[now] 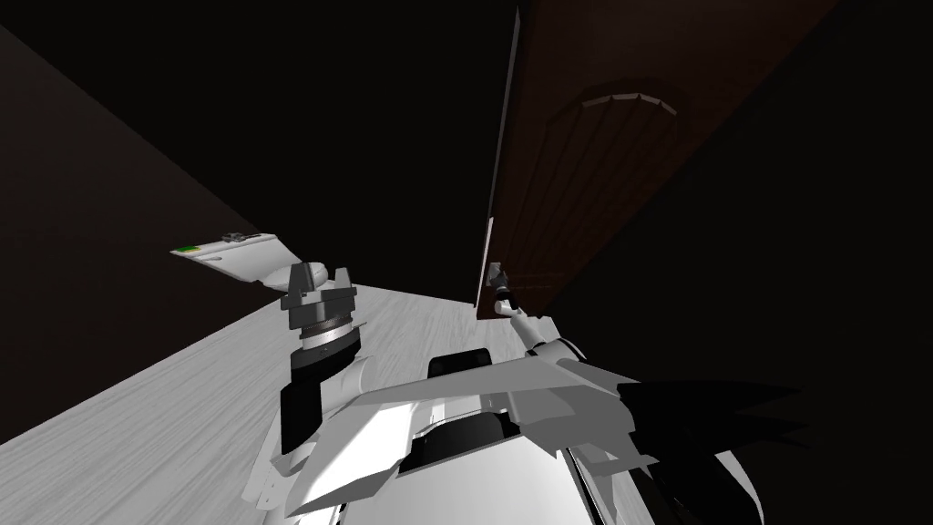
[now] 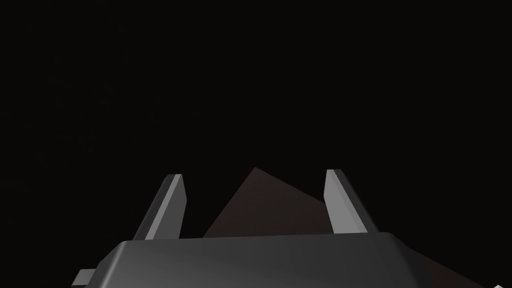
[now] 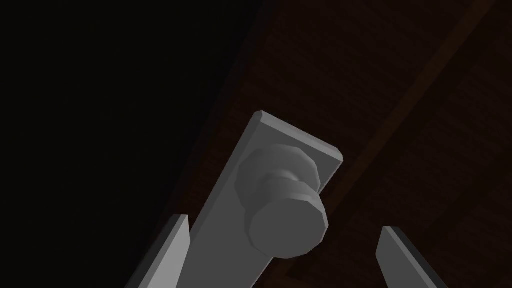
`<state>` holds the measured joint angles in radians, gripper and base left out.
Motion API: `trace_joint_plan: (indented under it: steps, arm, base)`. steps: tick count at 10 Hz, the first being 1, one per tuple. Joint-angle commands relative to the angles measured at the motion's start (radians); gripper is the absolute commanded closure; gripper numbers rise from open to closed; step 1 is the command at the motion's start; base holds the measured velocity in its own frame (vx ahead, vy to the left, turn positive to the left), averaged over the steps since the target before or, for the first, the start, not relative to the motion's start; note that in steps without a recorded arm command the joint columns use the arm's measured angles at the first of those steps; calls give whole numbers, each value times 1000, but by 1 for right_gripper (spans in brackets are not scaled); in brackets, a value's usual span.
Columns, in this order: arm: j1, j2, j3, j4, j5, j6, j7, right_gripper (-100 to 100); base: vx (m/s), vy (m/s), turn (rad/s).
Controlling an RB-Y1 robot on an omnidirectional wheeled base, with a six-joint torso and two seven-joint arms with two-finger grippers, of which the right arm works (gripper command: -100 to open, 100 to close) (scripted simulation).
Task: Pull the door open
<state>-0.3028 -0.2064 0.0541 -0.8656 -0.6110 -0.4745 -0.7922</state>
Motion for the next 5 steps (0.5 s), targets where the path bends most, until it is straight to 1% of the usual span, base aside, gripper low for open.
trace_joint_plan:
  steps: [1,5]
  arm:
    - [2,8,5,-11,-28,7,-44,-100]
    - [8,28,18,-36,-93,21,-141,-100]
  base:
    - [-98,-69,60]
    - [-101,-54,57]
